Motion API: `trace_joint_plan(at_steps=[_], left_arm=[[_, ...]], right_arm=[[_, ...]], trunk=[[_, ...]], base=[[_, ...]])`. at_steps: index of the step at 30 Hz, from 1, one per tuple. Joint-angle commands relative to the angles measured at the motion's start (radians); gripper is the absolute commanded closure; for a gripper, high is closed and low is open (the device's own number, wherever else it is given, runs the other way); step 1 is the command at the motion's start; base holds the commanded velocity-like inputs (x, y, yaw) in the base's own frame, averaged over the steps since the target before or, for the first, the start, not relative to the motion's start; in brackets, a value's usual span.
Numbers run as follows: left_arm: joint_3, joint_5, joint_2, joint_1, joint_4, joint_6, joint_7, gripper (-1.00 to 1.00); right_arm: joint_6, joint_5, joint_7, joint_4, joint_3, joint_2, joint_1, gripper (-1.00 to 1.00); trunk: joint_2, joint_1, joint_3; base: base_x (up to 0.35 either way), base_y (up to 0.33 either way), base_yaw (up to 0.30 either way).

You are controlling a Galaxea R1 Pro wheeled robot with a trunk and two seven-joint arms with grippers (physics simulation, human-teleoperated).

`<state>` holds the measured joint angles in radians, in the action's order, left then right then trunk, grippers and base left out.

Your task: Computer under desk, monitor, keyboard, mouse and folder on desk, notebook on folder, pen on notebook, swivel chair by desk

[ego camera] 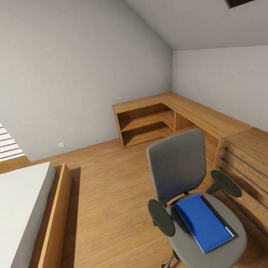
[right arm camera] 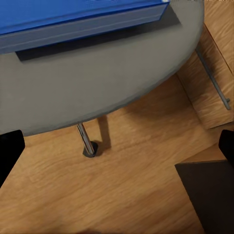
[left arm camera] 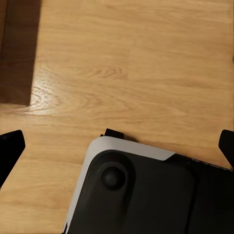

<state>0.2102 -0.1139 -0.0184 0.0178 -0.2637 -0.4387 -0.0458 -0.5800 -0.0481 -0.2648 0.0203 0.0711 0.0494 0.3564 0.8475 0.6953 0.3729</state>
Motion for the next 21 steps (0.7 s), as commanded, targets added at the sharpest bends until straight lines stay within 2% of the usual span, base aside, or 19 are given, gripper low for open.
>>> trace_joint_plan(at_steps=[1, 6, 10, 12, 16, 18, 20, 21], left_arm=[[0.0, -0.01, -0.001, 0.001, -0.002, -0.007, -0.005, -1.0], [0.0, -0.01, -0.001, 0.001, -0.002, -0.03, -0.005, -1.0], [-0.001, -0.009, -0.001, 0.001, -0.002, -0.037, -0.005, -1.0], [0.0, -0.009, -0.001, 0.001, -0.002, -0.04, -0.005, -1.0], [0.0, -0.01, 0.0, 0.001, -0.002, -0.063, -0.004, -1.0], [0.0, -0.01, -0.001, 0.001, -0.002, -0.066, -0.004, -1.0], [0.0, -0.01, -0.001, 0.001, -0.002, -0.068, -0.003, -1.0], [0.0, -0.01, -0.001, 0.001, -0.002, -0.069, -0.003, -1.0]], right_arm=[[-0.005, -0.006, -0.001, 0.002, 0.007, 0.0, 0.001, -1.0], [-0.002, -0.011, 0.003, 0.0, 0.002, 0.001, 0.001, -1.0], [0.051, -0.014, 0.003, -0.046, 0.001, 0.007, 0.003, -1.0], [0.17, -0.014, 0.004, -0.149, 0.001, 0.014, 0.005, -1.0], [0.528, -0.007, 0.036, -0.425, 0.004, 0.048, 0.009, -1.0], [0.594, -0.006, 0.056, -0.464, 0.005, 0.054, 0.02, -1.0], [0.66, -0.006, 0.085, -0.494, 0.006, 0.059, 0.068, -1.0], [0.686, -0.007, 0.097, -0.492, 0.007, 0.061, 0.116, -1.0]], trunk=[[0.001, 0.0, 0.001], [0.001, 0.0, 0.001], [0.001, 0.0, 0.001], [0.001, 0.0, 0.001], [0.001, 0.0, 0.001], [0.001, 0.0, 0.001], [0.001, 0.0, 0.001], [0.001, 0.0, 0.001]], base=[[0.0, 0.0, 0.012], [0.0, 0.0, 0.006], [0.0, 0.0, 0.001], [0.0, 0.0, 0.0], [0.0, 0.0, 0.0], [0.0, 0.0, 0.0], [0.0, 0.0, 0.0], [0.0, 0.0, 0.0]])
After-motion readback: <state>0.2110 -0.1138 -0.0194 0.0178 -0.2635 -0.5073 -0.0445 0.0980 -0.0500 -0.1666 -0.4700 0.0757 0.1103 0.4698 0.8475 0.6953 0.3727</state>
